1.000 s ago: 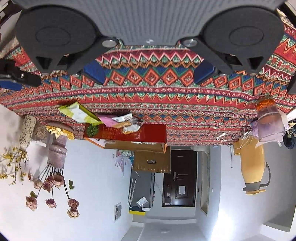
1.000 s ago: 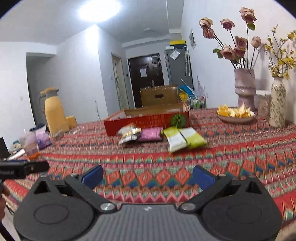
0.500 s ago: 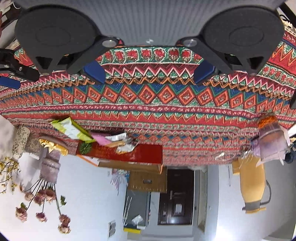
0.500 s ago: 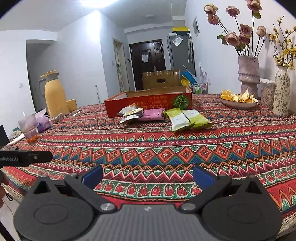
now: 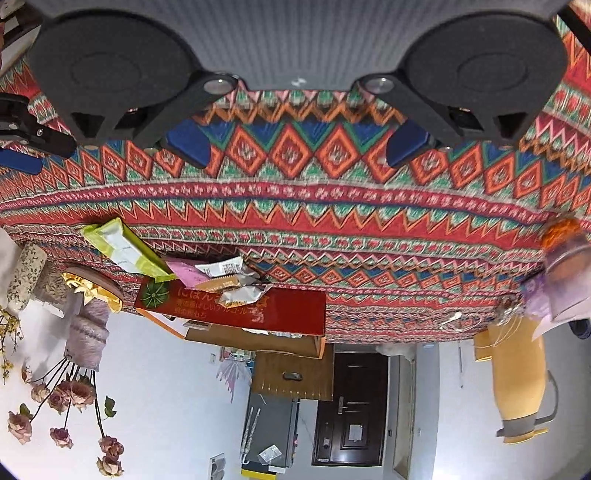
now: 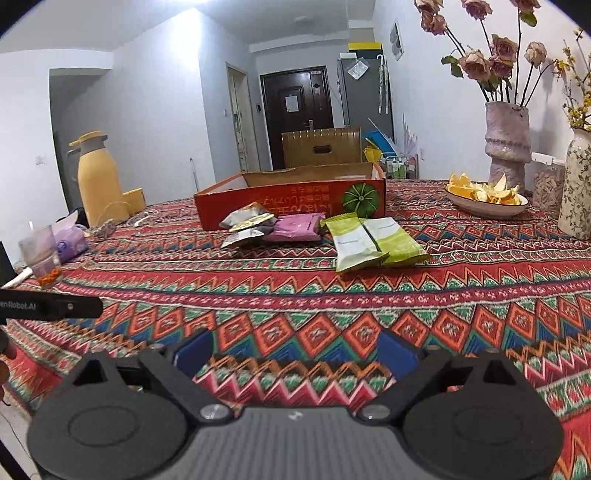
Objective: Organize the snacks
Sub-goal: 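Grasp a pumpkin-seed cracker packet with the left tool while the right grasps a green bar packet, then lift the cracker packet with the left tool while the right lifts the green bar packet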
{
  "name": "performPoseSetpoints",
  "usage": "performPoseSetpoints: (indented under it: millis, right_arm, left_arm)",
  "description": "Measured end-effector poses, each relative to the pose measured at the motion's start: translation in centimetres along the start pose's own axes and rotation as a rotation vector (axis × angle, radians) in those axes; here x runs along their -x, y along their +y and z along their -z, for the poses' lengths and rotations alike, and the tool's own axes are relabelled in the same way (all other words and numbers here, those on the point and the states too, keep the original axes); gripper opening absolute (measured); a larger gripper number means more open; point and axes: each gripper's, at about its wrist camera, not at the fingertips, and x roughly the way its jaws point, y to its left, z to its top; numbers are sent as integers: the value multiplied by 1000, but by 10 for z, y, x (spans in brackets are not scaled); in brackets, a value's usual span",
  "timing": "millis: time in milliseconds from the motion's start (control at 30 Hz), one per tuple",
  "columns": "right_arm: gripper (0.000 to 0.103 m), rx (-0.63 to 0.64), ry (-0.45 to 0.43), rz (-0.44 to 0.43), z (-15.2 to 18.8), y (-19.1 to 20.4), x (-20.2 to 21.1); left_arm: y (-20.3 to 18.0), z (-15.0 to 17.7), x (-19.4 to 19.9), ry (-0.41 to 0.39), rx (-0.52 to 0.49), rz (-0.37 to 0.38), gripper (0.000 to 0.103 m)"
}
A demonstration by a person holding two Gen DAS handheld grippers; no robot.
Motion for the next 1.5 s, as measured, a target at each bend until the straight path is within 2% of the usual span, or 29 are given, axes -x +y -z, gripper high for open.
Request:
performPoseSetpoints:
  millis: [100, 267, 400, 533, 600, 667, 833, 933, 1033, 1233, 1300, 1367, 1467, 1500]
  right_arm:
    - [93, 4, 12, 10, -9, -8, -14]
    - [82, 27, 27, 23, -28, -21, -36]
    - [77, 87, 14, 26, -56, -28, -54]
    - [63, 121, 26, 14, -82, -36, -86]
    - [59, 131, 42, 10, -93, -40, -106]
    - [57, 138, 58, 5, -101, -42, -125]
    - [52, 118, 96, -12, -107, -49, -161]
    - [48, 104, 94, -16, -106, -52, -167]
    - [48, 107, 93, 1, -108, -54, -173]
    - [48, 107, 136, 0, -106, -55, -184]
    - [48, 109, 150, -8, -102, -54, -187]
    - [46, 112, 149, -10, -99, -52, -187]
    - [44, 132, 151, 2, -98, -48, -188]
    - [44, 129, 153, 1, -98, -48, -188]
  left_arm:
    - [-4, -15, -14, -12, -23, 4, 103]
    - [-15, -46, -40, -46, -83, 2, 103]
    - [-21, -76, -71, -45, -63, 56, 103]
    - [-30, -110, -115, -37, -8, 126, 103]
    - [-35, -124, -137, -18, 30, 131, 103]
    - [-38, -136, -159, -9, 53, 181, 103]
    - [-38, -152, -216, 128, 101, 195, 102]
    - [-34, -156, -235, 155, 141, 230, 95]
    - [-35, -160, -250, 190, 151, 224, 78]
    - [-35, -158, -239, 182, 158, 190, 67]
    - [-35, -151, -217, 145, 132, 190, 58]
    - [-34, -142, -194, 122, 119, 176, 55]
    - [-29, -130, -164, 91, 101, 165, 44]
    - [-28, -125, -156, 82, 98, 164, 43]
